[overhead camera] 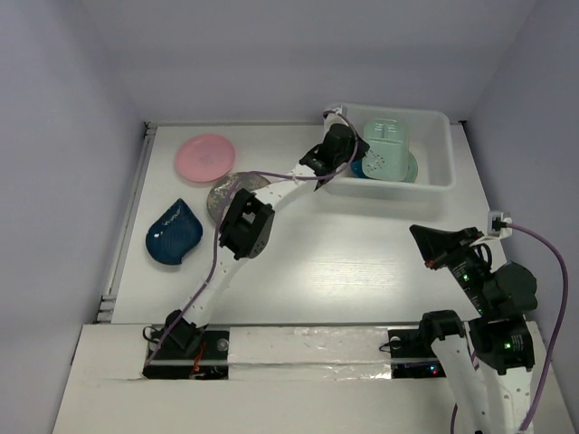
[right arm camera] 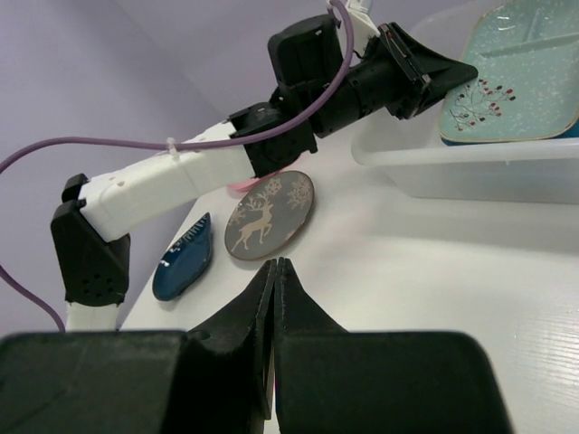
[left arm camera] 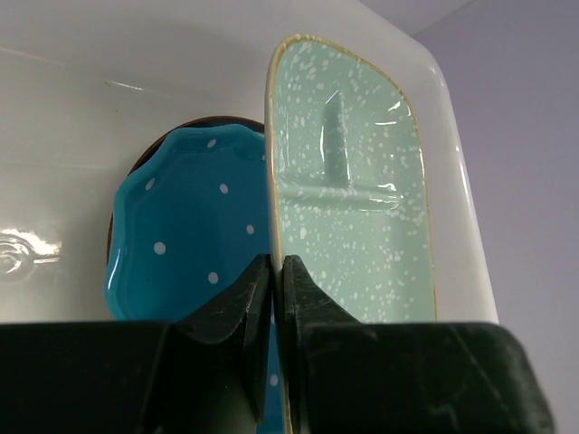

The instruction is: Place the plates into the plastic bin on the countertop

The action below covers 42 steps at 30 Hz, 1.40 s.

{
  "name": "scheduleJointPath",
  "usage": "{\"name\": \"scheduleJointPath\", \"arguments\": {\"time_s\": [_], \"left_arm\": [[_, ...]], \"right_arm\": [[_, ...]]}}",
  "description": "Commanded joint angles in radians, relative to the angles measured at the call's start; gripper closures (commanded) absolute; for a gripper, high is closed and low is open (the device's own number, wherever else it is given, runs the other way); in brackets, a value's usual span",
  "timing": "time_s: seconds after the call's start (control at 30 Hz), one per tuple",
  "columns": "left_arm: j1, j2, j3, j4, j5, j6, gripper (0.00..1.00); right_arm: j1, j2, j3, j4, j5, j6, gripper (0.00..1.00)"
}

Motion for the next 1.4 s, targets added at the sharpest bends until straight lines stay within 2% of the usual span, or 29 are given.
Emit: {"name": "scheduleJointPath", "arguments": {"time_s": [0.0,0.37,0.43,0.47,0.57,0.8,0.97,1.07,1.17,1.23,1.33,1.37], "left_arm": [[-0.006,0.004,0.08,0.135,0.019,-0.049,1.0],[-0.006,0.018,0.031,0.167,0.008,-0.109,1.0],[-0.006,0.015,0.024,0.167,0.014,-0.107,0.9],[-0.006,0.016,0.024,0.166,0.022,-0.106,0.74],[-0.006,0.024,0.042,0.13,0.028,-0.089,0.56],[0.003,-0.045,-0.047,0.124,0.007,-0.039,0.41],[0.003,-0.158,-0.055,0.072,-0.084,0.081,0.3],[0.003,-0.256,-0.09,0.061,-0.167,0.178,0.28],[0.003,-0.39,-0.197,0.095,-0.253,0.259,0.3],[0.003,-0.506,-0.339,0.147,-0.3,0.296,0.32],[0.003,-0.67,-0.572,0.208,-0.352,0.301,0.42],[0.003,-0.713,-0.637,0.224,-0.366,0.291,0.54]], "right_arm": [[0.0,0.007,-0.006,0.035,-0.004,-0.02,1.0],[0.0,0.019,-0.003,0.033,0.006,-0.025,1.0],[0.0,0.025,-0.003,0.037,0.011,-0.025,0.99],[0.0,0.025,-0.001,0.04,0.013,-0.027,0.92],[0.0,0.035,-0.001,0.044,0.017,-0.03,0.77],[0.0,0.044,0.01,0.038,0.034,-0.03,0.69],[0.0,0.045,0.004,0.043,0.036,-0.022,0.67],[0.0,0.048,-0.003,0.05,0.037,-0.019,0.67],[0.0,0.048,-0.009,0.052,0.036,-0.017,0.67],[0.0,0.047,-0.016,0.058,0.034,-0.017,0.67],[0.0,0.047,-0.026,0.066,0.025,-0.016,0.69],[0.0,0.047,-0.029,0.066,0.022,-0.017,0.73]]}}
